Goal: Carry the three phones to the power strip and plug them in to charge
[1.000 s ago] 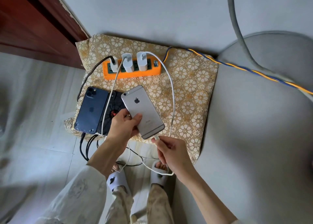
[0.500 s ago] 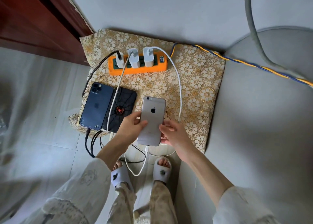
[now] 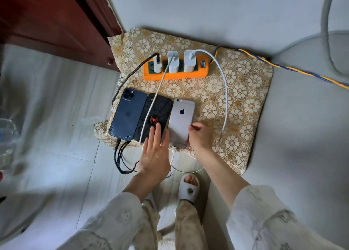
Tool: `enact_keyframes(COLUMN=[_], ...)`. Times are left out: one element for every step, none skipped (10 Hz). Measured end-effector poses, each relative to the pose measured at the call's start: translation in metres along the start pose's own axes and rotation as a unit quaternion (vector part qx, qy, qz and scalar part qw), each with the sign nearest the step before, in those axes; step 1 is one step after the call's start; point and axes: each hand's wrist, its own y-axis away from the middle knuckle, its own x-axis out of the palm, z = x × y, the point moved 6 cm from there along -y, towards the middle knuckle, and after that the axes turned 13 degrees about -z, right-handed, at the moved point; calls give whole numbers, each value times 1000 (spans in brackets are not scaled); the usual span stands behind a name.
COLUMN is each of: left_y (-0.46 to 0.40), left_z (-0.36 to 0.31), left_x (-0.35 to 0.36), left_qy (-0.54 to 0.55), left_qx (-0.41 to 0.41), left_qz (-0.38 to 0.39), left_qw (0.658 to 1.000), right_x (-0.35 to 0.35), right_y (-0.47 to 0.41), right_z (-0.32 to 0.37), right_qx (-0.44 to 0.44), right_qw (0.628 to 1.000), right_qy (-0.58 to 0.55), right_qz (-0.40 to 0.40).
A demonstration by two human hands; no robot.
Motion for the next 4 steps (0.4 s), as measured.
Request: enact_keyframes(left_y=[-1,-2,-14,-31], left_z=[0,1,4,-3], left_x=[2,-2,-15,-49], left_qy=[-3,-18,-4,56], left_qx=[0,12,12,14], left_qz=[24,80,153,182], left_qw=[1000,997,988,982], right_x=[0,3,1,-7], right_y=[7,17,22,31], right_z=[6,11,20,29], right_qx=[-51,-68,-44,4], right_qw=[997,995,998,993], right_qy=[49,64,40,58], right_qz=[-38,-27,21,100])
